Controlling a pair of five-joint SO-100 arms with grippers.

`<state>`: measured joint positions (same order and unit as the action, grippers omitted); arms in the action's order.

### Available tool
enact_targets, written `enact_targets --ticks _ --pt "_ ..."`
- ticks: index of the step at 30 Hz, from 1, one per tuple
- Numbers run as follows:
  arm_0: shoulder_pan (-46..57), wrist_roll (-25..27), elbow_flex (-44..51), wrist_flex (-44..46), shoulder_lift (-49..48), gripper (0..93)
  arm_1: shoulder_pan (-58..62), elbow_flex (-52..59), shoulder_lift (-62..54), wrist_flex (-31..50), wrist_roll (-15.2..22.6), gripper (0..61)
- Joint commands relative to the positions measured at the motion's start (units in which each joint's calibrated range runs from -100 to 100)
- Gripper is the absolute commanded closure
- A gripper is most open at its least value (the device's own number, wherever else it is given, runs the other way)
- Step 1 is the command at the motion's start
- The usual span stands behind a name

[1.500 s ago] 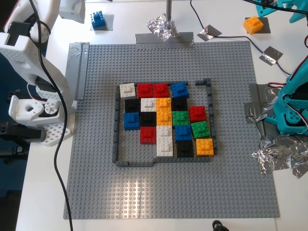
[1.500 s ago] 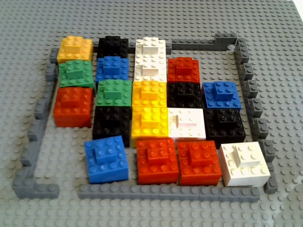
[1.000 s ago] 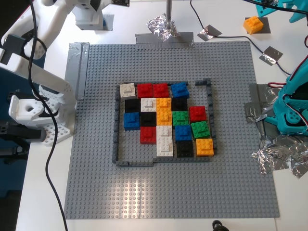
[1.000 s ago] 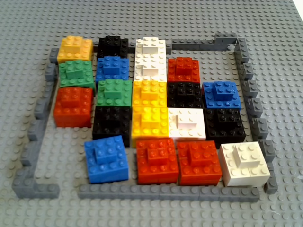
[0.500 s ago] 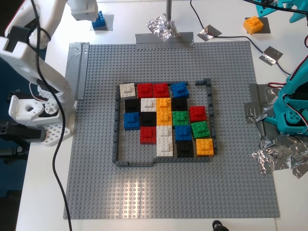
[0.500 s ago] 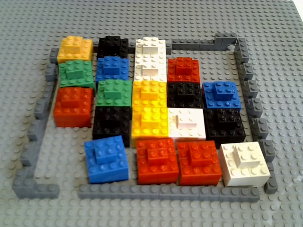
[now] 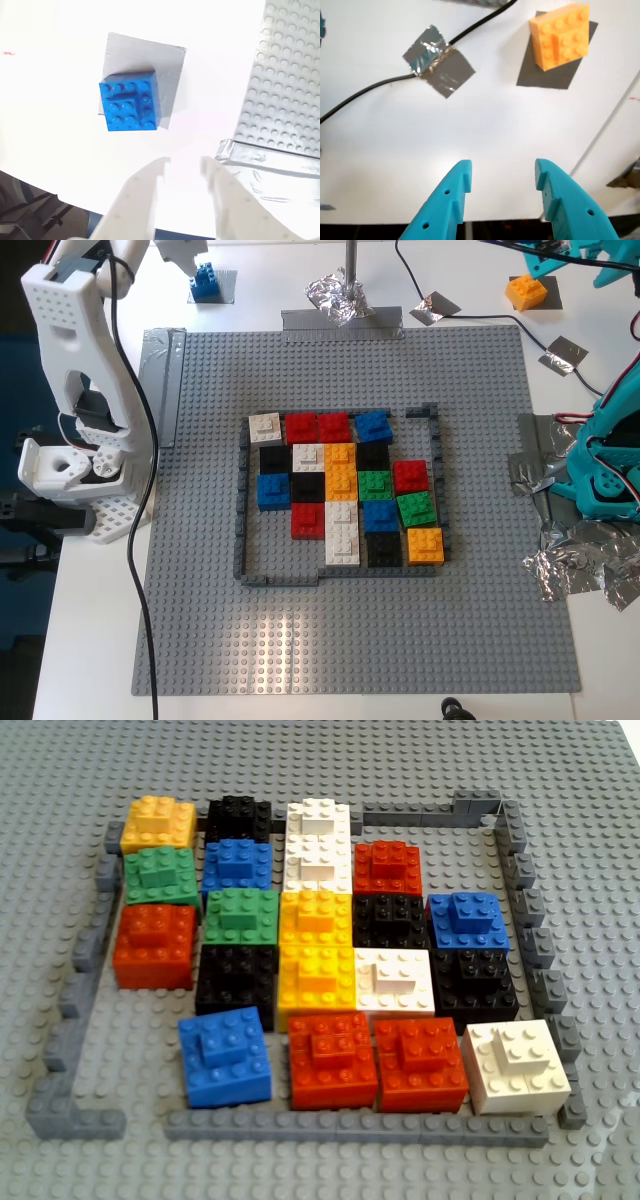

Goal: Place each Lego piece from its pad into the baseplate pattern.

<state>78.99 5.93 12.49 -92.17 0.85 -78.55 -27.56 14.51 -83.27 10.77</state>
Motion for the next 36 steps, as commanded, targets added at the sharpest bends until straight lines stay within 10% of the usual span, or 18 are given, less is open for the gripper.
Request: enact_targets --ticks 1,11,36 --pt "-0.53 0.49 2.0 0.39 1.64 78.4 -1.65 -16.0 5.41 -1.6 -0.54 60.1" --pt "-1.91 6.79 22.14 0.15 19.67 78.5 -3.39 -24.85 15.36 -2.58 -0.88 36.3" --pt "-6.92 8.31 28.73 -0.42 29.88 78.5 -2.38 -24.49 21.2 5.07 2.29 38.1"
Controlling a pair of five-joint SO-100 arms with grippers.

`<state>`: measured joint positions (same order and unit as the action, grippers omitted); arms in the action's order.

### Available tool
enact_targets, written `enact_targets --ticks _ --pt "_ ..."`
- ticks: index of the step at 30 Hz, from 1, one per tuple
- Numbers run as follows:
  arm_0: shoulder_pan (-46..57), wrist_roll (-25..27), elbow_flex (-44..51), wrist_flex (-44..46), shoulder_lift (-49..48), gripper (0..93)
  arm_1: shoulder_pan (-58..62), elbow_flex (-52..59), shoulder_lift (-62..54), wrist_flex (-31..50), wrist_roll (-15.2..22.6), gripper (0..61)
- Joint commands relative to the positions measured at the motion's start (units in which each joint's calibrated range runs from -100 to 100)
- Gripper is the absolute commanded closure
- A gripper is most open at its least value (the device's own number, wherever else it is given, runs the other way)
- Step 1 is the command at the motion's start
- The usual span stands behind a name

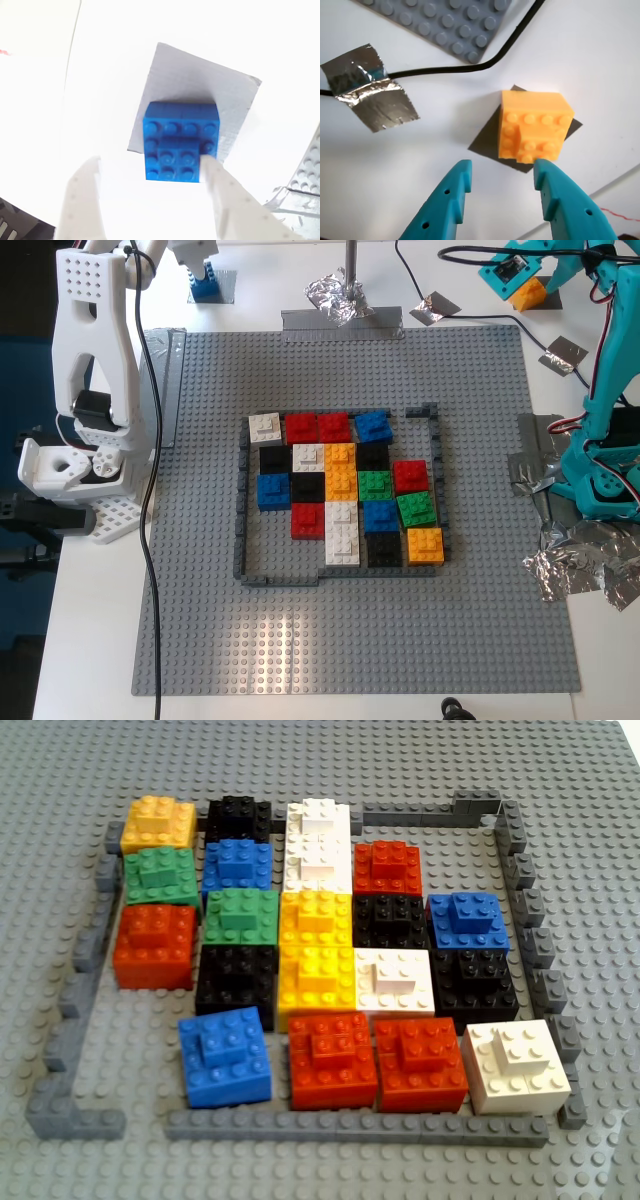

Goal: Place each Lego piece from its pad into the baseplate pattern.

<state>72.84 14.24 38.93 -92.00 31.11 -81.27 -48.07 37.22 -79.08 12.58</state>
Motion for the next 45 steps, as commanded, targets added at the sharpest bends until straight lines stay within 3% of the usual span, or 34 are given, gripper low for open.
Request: enact_targets --ticks 1,6,10,11,13,21,28,36,40,45 --pt "-0.92 0.0 2.29 -0.6 -0.38 78.5 0.42 -3.9 -1.43 1.05 0.68 38.4" --pt "-1.5 -0.05 4.46 -0.11 -0.12 78.5 1.08 -3.54 -0.65 2.03 1.21 40.5" --pt "-1.57 -0.05 5.63 -0.03 1.42 77.9 1.29 -3.36 -0.57 3.25 1.46 52.5" --pt "-1.43 -0.05 8.88 -0.43 3.48 78.0 1.51 -3.36 -0.48 4.23 1.8 58.4" --pt "-1.21 -0.05 10.87 -0.43 5.12 78.1 1.66 -3.36 -0.4 4.55 2.0 61.1" --pt "-1.28 0.0 13.31 -0.51 7.26 78.1 2.09 -6.07 -1.85 2.84 0.48 61.2" --pt "-1.28 0.0 13.22 -0.51 7.52 78.3 3.76 -4.89 -13.1 -2.61 -2.79 61.2" --pt "-0.99 0.0 16.56 -0.51 10.87 78.8 7.39 15.51 -36.7 -3.26 -6.84 61.2" --pt "-0.99 0.14 16.56 -0.51 10.95 88.1 9.27 22.83 -44.17 -4.32 -8.41 61.2" --pt "-1.06 0.24 16.56 -0.51 10.95 90.8 14.57 31.86 -53.79 -8.63 -11.83 61.2"
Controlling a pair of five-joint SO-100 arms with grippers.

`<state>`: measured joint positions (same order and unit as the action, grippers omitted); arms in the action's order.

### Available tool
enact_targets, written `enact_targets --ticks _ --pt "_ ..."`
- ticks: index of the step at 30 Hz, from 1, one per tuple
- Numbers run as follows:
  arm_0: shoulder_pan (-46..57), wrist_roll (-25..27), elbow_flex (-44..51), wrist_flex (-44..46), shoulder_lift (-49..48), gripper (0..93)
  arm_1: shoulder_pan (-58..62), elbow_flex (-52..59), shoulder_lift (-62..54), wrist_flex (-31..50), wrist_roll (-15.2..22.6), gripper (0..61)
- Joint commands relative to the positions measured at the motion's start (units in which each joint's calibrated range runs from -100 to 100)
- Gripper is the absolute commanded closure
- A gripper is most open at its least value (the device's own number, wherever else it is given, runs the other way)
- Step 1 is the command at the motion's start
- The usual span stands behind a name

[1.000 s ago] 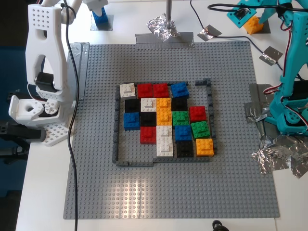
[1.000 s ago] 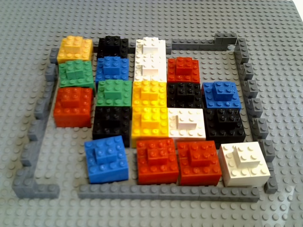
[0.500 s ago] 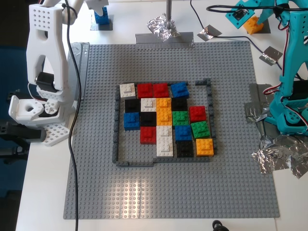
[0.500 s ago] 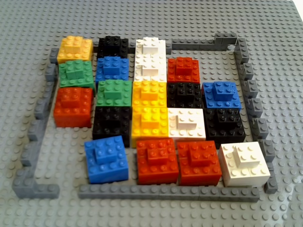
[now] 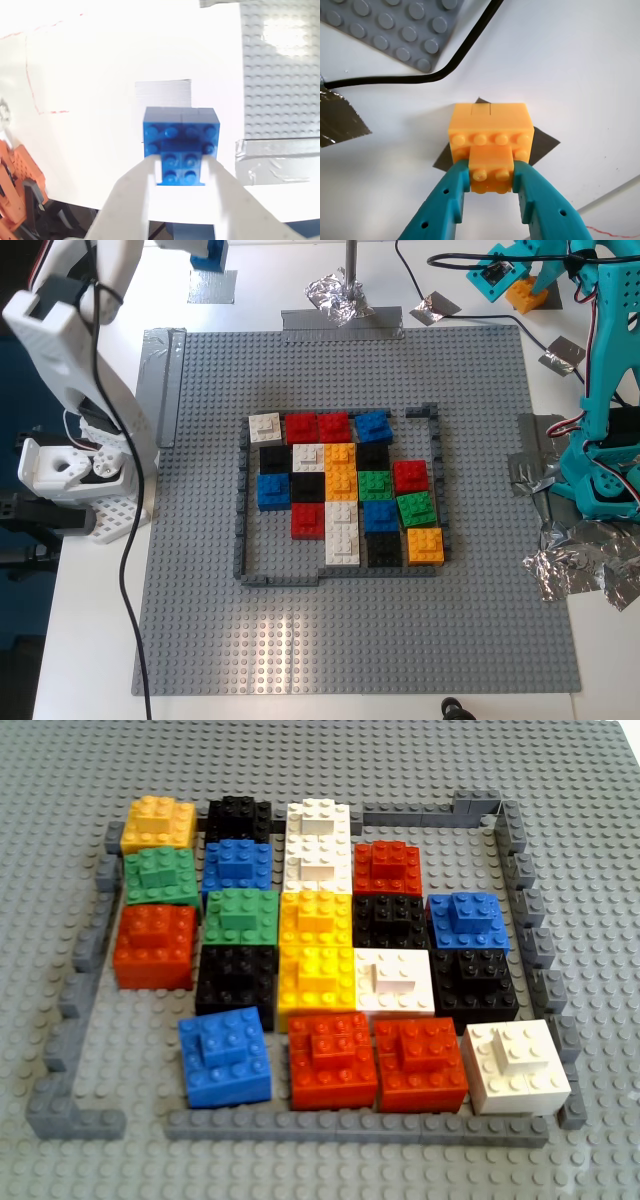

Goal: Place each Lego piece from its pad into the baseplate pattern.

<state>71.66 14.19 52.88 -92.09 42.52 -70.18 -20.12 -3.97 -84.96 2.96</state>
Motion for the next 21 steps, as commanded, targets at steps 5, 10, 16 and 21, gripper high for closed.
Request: enact_targets --ticks 5,10,16,21 --pt "-0.39 0.39 2.52 -0.43 -2.52 90.8 13.27 16.28 -23.24 -7.4 -4.74 61.2" --pt "-1.62 0.68 1.61 -2.22 -6.3 90.8 24.01 26.12 -30.02 -12.68 -6.94 61.2" --pt "-3.07 0.93 1.52 -5.47 -10.33 90.8 36.34 35.15 -36.29 -13.42 -6.3 61.2" --pt "-4.52 1.03 1.34 -7.26 -13.68 90.8 46.57 39.57 -38.09 -13.66 -4.64 61.2"
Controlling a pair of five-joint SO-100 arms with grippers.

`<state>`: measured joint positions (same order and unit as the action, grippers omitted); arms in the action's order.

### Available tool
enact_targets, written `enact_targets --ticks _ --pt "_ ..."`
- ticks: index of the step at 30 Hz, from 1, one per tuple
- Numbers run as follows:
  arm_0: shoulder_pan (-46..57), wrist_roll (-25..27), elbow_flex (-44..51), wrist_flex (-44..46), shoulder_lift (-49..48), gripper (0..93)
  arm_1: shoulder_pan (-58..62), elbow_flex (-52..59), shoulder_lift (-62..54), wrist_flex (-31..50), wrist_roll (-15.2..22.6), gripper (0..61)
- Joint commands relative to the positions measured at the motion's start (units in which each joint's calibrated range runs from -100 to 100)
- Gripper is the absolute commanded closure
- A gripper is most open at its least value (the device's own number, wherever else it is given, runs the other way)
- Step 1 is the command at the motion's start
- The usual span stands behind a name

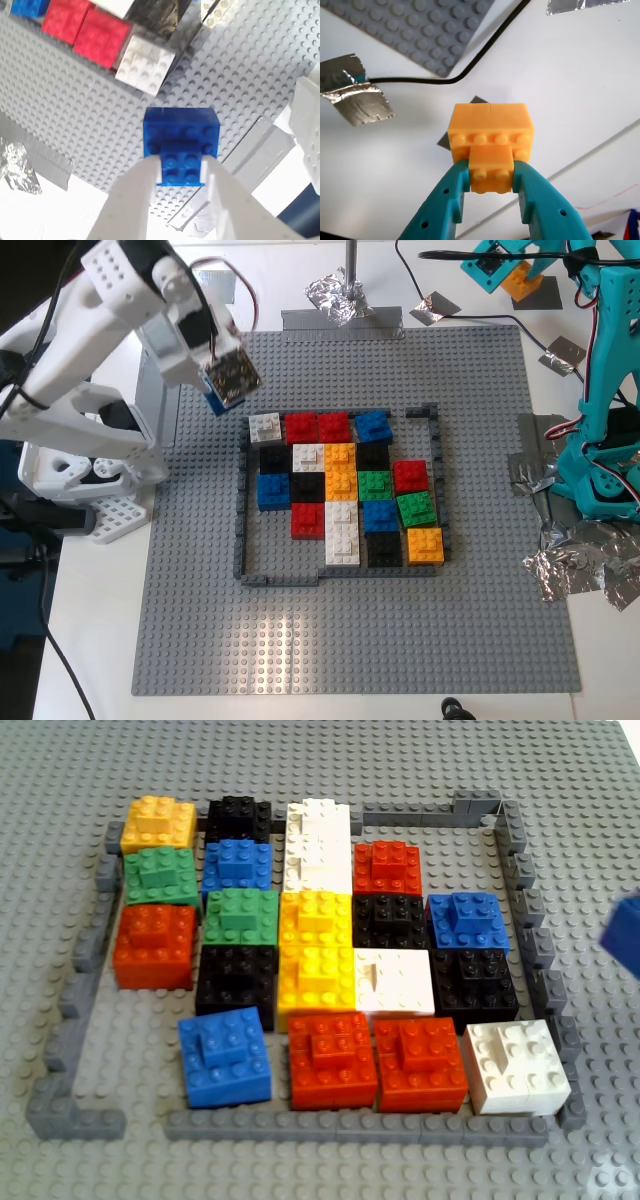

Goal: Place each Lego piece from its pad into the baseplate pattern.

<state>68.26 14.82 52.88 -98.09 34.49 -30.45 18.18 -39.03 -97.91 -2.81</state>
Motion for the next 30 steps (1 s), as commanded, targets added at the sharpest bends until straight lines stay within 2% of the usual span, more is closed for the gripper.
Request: enact_targets --ticks 1,4,5,13,18,22,30 --pt "-1.48 0.4 0.89 -1.51 -6.25 90.8 8.58 1.91 -3.2 -0.63 1.47 61.2" --pt "-3.15 0.4 -3.89 -1.67 -10.71 90.8 14.97 4.53 -3.46 -0.06 3.32 61.2" --pt "-4.46 0.15 -8.05 -1.18 -14.4 90.8 19.54 6.6 -3.54 1.0 4.93 61.2" --pt "-8.74 0.06 -15.81 -1.59 -23.16 90.8 32.67 9.76 -0.8 4.01 8.06 61.2" --pt "-11.2 0.25 -20.96 -1.67 -28.91 90.8 43.98 10.22 4.87 10.52 11.48 61.2" --pt "-14.18 0.3 -26.92 -1.67 -34.49 90.8 51.31 6.6 11.48 14.59 13.68 61.2" --pt "-21.29 0.06 -39.65 -1.67 -44.7 90.8 56.24 -1.07 21.69 19.15 14.75 61.2"
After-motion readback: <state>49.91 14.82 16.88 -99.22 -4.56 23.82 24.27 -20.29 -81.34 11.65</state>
